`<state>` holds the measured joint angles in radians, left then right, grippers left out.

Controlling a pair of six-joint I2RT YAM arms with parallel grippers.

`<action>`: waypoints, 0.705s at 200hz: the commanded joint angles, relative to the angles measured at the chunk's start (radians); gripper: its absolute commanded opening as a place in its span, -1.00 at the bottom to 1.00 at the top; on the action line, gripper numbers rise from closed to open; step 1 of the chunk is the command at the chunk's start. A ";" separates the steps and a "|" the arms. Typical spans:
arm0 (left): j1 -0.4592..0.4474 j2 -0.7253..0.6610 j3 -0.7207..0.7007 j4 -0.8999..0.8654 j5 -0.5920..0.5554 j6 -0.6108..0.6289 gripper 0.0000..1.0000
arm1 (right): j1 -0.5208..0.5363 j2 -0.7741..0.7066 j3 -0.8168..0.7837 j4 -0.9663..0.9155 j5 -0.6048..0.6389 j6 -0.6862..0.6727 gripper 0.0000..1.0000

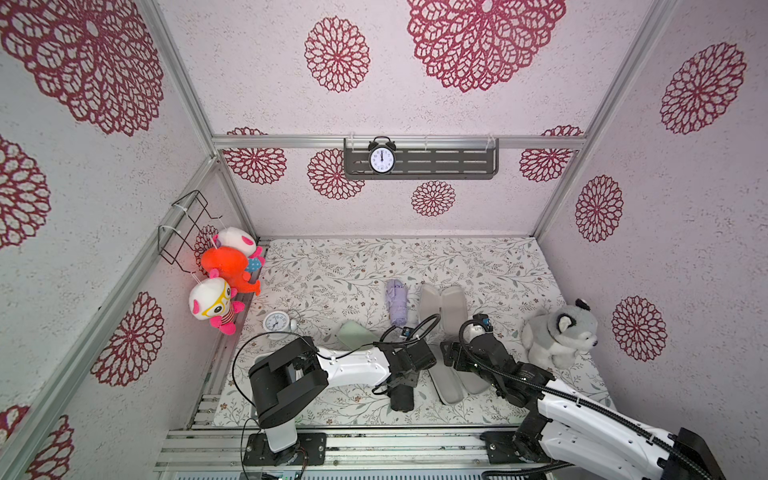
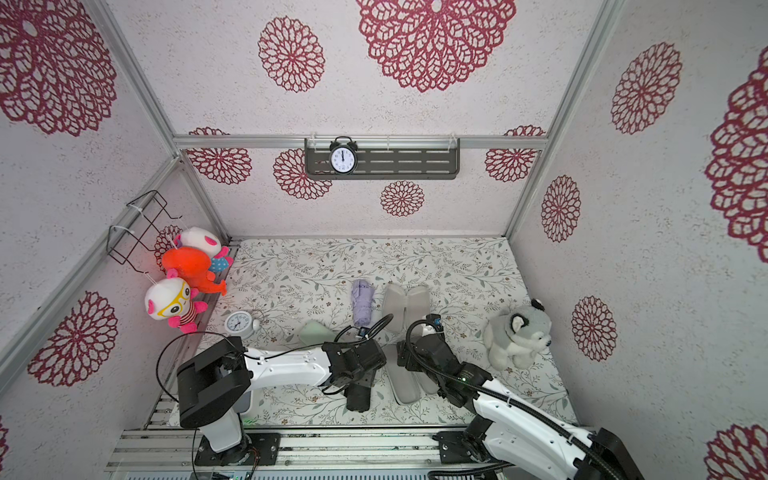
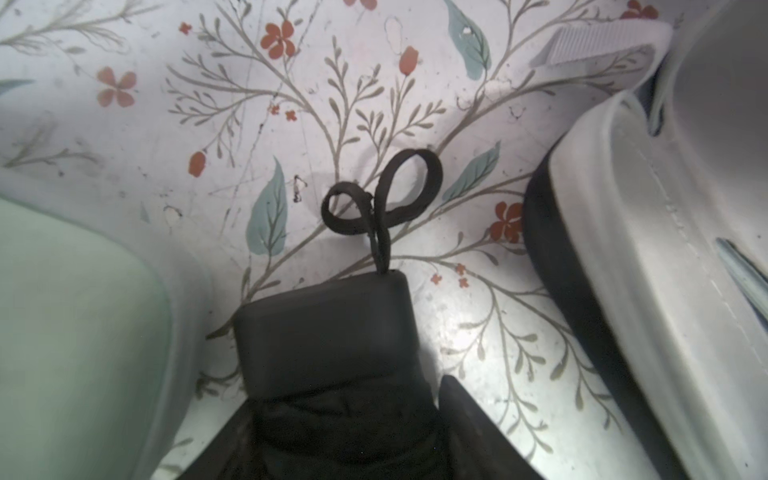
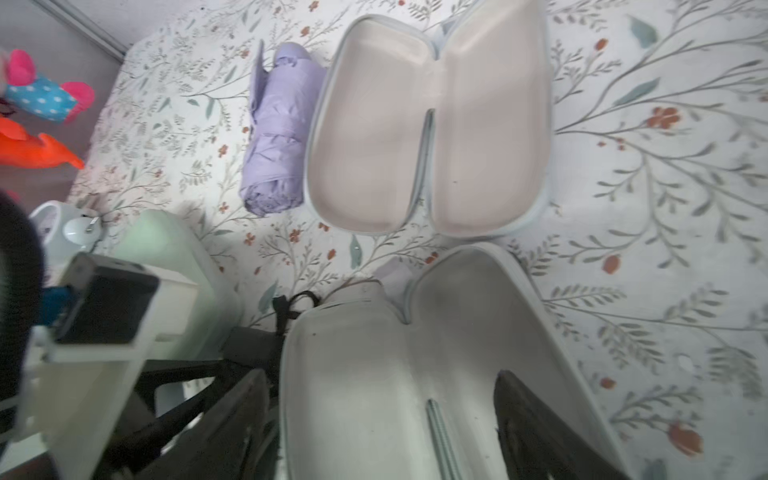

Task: Put umbrellas into zippered umbrella sleeves
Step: Pick up the umbrella from the center of the board.

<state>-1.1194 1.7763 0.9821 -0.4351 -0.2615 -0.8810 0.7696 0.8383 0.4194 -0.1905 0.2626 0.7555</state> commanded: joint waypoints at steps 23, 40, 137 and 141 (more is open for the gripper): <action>0.021 -0.080 0.002 -0.125 0.041 -0.007 -0.01 | -0.209 -0.128 -0.054 -0.047 -0.020 -0.110 0.73; 0.014 -0.144 0.051 -0.171 -0.016 -0.007 -0.06 | -0.287 -0.146 -0.070 -0.029 -0.090 -0.144 0.73; -0.042 -0.049 0.403 -0.167 0.023 0.014 -0.14 | -0.314 -0.163 -0.204 0.076 -0.118 -0.128 0.69; -0.042 -0.031 0.416 -0.153 0.036 0.016 -0.15 | -0.314 -0.175 -0.208 0.081 -0.129 -0.128 0.69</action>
<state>-1.1515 1.6875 1.3117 -0.6292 -0.2508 -0.8669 0.4625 0.7128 0.2386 -0.1600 0.1352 0.6289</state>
